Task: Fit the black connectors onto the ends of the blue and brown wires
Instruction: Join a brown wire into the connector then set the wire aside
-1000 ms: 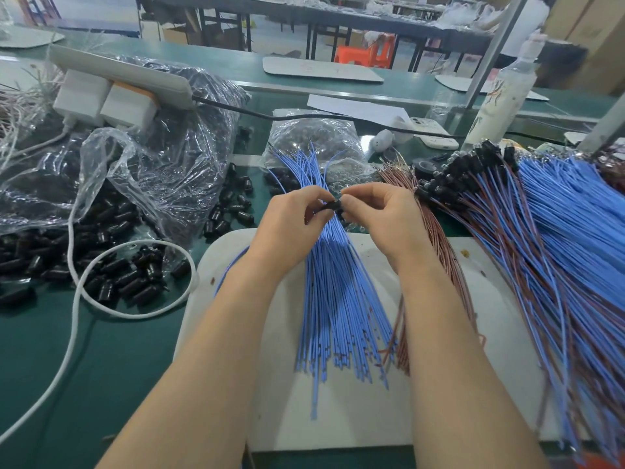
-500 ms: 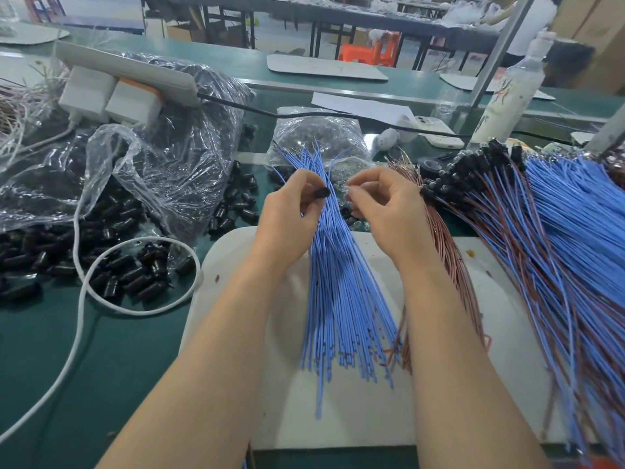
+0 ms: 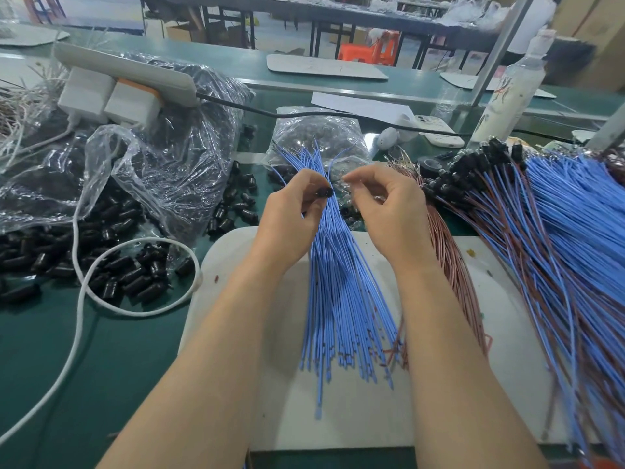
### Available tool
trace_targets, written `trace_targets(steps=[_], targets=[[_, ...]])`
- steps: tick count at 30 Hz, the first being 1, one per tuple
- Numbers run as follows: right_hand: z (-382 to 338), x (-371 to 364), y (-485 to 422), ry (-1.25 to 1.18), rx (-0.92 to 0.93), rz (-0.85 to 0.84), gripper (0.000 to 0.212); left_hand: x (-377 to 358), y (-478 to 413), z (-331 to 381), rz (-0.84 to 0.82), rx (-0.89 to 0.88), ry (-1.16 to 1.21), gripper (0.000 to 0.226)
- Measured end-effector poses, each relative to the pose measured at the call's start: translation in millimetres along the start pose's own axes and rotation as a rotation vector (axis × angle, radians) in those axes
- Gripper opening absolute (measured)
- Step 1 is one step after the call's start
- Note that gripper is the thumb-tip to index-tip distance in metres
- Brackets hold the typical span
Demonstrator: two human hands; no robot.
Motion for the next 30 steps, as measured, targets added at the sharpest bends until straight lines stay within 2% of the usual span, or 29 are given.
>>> trace_targets(steps=[5, 9, 13, 14, 20, 24, 28, 30], targets=[[1, -19, 3, 0.120, -0.015, -0.116, 0.019, -2, 0, -1, -0.002, -0.001, -0.061, 0.025], [-3, -21, 5, 0.156, 0.008, -0.032, 0.014, -3, 0, -5, 0.000, -0.023, -0.216, 0.022], [-8, -21, 7, 0.144, 0.016, 0.034, 0.016, 0, -1, -3, 0.119, -0.104, -0.419, 0.002], [-10, -21, 8, 0.142, 0.022, 0.038, 0.016, 0, -1, -2, 0.137, -0.118, -0.440, 0.005], [-12, -20, 9, 0.129, 0.026, 0.061, 0.018, -1, 1, 3, 0.153, -0.104, -0.436, 0.016], [-14, -20, 8, 0.092, 0.013, -0.024, 0.023, 1, 1, 5, 0.172, -0.101, -0.439, 0.012], [-8, -5, 1, 0.037, -0.054, -0.082, 0.013, 5, 0, 4, 0.190, -0.082, -0.389, 0.010], [-6, 3, 0, -0.002, -0.066, -0.090, 0.015, 5, -1, 2, 0.186, -0.069, -0.382, 0.010]])
Point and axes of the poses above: each hand's wrist, its own y-axis away from the middle knuckle, its own x-axis out of the back of the hand, z = x × y, the point moved 4 cm from there along -y, towards the middle knuckle, and after that the axes turned 9 degrees about y, right-handed, at the moved point
